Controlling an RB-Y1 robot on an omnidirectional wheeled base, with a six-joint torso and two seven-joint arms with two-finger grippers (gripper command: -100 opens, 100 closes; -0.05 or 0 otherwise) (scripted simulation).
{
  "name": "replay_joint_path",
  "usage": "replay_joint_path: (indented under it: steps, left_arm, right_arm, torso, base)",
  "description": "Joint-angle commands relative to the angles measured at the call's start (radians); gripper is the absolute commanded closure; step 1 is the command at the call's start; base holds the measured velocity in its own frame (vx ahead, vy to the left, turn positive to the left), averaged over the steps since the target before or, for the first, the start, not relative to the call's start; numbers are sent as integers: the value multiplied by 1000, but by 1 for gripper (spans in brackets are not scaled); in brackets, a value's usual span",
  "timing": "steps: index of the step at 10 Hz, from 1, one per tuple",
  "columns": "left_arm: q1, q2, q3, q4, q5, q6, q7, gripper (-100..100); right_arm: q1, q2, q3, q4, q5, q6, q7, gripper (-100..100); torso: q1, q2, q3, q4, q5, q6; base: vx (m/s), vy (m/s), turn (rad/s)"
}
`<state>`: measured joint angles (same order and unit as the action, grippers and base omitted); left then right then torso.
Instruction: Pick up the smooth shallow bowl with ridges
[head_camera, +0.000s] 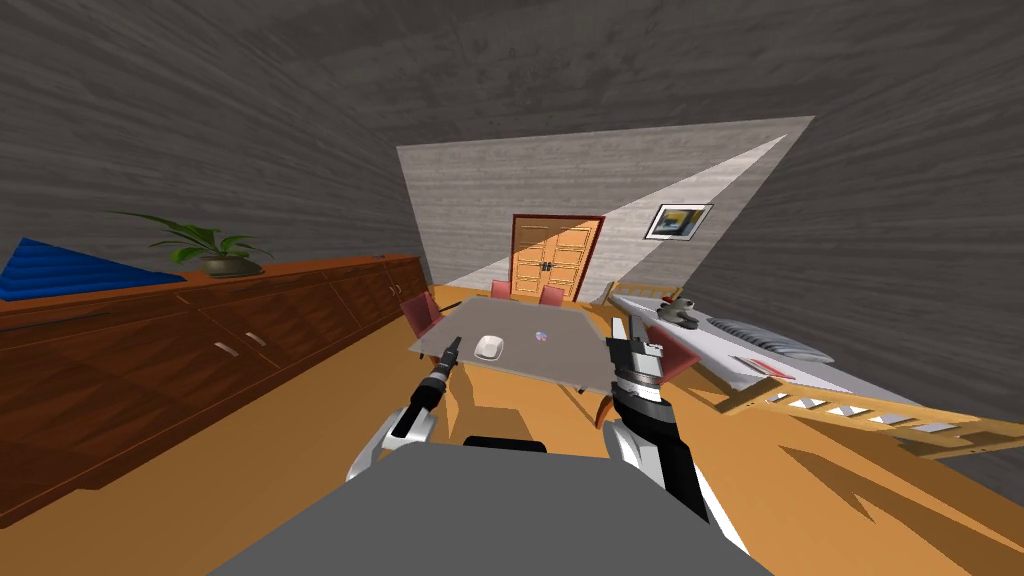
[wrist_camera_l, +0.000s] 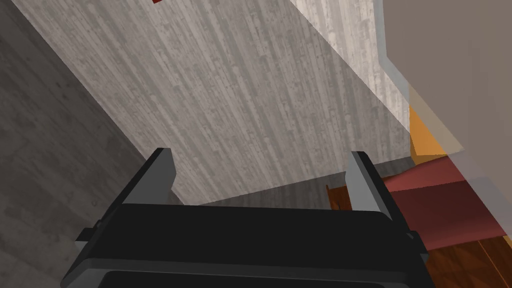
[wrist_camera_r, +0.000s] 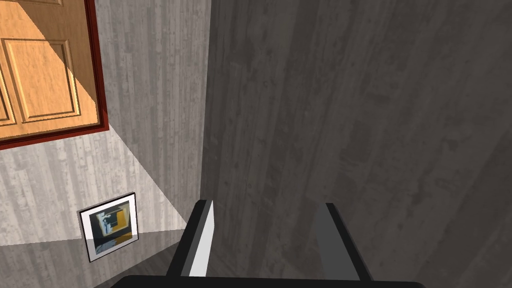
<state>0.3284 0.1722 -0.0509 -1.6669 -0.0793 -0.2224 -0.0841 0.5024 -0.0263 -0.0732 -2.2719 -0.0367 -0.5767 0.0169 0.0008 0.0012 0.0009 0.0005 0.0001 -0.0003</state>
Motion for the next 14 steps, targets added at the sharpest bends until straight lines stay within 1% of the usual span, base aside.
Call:
replay_joint_path:
  steps: [1, 2, 3, 4, 5, 6, 7, 8, 9, 10, 11, 12, 13, 14]
  left_arm:
    - [-17, -2, -7, 50, -2, 15, -5, -100]
    - [-17, -2, -7, 65, -2, 15, -5, -100]
    - [-33, -2, -12, 103, -1, 29, -7, -100]
    - [-33, -2, -12, 115, -1, 29, -7, -100]
    - [-49, -1, -18, 164, -1, 43, -7, -100]
    - [-49, -1, -18, 165, -1, 43, -7, -100]
    - [-66, -1, -23, 203, 1, 58, -5, -100]
    - [-66, -1, -23, 215, 1, 58, -5, -100]
    - [-84, 0, -29, 249, 3, 74, -2, -100]
    - [-84, 0, -29, 263, 3, 74, -2, -100]
    - [-101, 0, -34, 299, 6, 90, 2, -100]
    - [-101, 0, -34, 310, 6, 90, 2, -100]
    - [-119, 1, -40, 344, 9, 106, 8, -100]
    - [-119, 1, -40, 356, 9, 106, 8, -100]
  right_arm:
    - [0, 0, 0, 0, 0, 0, 0, 0]
    - [0, 0, 0, 0, 0, 0, 0, 0]
    - [0, 0, 0, 0, 0, 0, 0, 0]
    - [0, 0, 0, 0, 0, 0, 0, 0]
    - [0, 0, 0, 0, 0, 0, 0, 0]
    - [0, 0, 0, 0, 0, 0, 0, 0]
    - [0, 0, 0, 0, 0, 0, 0, 0]
    - [0, 0, 0, 0, 0, 0, 0, 0]
    - [0, 0, 0, 0, 0, 0, 0, 0]
    - [0, 0, 0, 0, 0, 0, 0, 0]
    - [0, 0, 0, 0, 0, 0, 0, 0]
    - [0, 0, 0, 0, 0, 0, 0, 0]
    - [0, 0, 0, 0, 0, 0, 0, 0]
    - [0, 0, 0, 0, 0, 0, 0, 0]
  torso:
    - [0, 0, 0, 0, 0, 0]
    - [0, 0, 0, 0, 0, 0]
    - [0, -1, 0, 0, 0, 0]
    - [0, -1, -1, 0, 0, 0]
    - [0, -1, -1, 0, 0, 0]
    - [0, -2, -1, 0, 0, 0]
    - [0, -2, -1, 0, 0, 0]
    - [0, -2, -1, 0, 0, 0]
    - [0, -2, -1, 0, 0, 0]
    - [1, -3, -2, -1, 0, 0]
    - [1, -3, -2, -1, 0, 0]
    - [1, -3, -2, -1, 0, 0]
    - [1, -3, -2, -1, 0, 0]
    - [1, -4, -2, -1, 0, 0]
  base:
    - [-15, 2, -55]
    - [-10, 3, -29]
    - [-7, 4, -60]
    - [-4, 3, -32]
    - [2, 4, -42]
    - [4, 6, -30]
    - [9, 8, -51]
    - [11, 9, -24]
    - [22, 12, -44]
    - [20, 12, -24]
    - [28, 12, -37]
    - [25, 14, -19]
    - [36, 13, -29]
    - [35, 16, -19]
